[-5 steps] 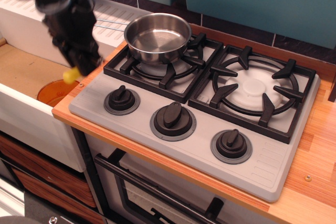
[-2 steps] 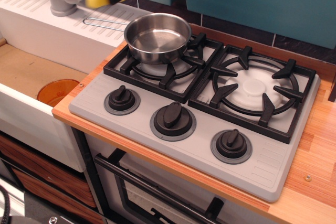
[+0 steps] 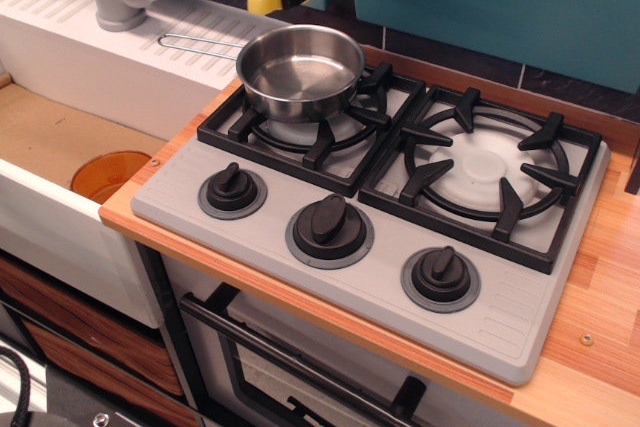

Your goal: Put fry in pot or pan an put pot or pan on stove

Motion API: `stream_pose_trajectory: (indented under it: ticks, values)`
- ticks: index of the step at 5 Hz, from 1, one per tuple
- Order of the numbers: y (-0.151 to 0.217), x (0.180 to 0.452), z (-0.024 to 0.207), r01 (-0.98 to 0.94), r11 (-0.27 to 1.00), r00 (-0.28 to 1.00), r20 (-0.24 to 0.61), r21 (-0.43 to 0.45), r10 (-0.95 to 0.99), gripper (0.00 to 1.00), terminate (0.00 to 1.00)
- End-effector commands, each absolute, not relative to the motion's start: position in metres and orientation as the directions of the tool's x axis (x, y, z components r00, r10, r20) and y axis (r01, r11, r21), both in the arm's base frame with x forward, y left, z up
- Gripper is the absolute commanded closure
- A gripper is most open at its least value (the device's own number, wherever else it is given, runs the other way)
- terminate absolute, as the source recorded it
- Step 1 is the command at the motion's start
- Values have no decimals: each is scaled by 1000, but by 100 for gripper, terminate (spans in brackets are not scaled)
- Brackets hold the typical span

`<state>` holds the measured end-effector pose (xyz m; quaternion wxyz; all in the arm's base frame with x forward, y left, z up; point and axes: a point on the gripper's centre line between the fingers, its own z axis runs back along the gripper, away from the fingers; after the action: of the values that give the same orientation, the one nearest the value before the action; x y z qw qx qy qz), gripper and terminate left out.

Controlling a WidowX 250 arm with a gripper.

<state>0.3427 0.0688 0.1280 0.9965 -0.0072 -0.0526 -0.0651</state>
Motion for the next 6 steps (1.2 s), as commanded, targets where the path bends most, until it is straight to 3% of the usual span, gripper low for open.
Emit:
stream_pose_trajectory:
  ticks: [1,3,4,6]
  values:
    - [72,363,122,147,989,970,195,11,-146,100,0]
    - [85,373,126,158,986,965,206,50,-165,100,0]
    - [85,372,123,164,985,966,194,48,-171,0,0]
    - [85,364,132,172,984,969,174,34,-176,0,0]
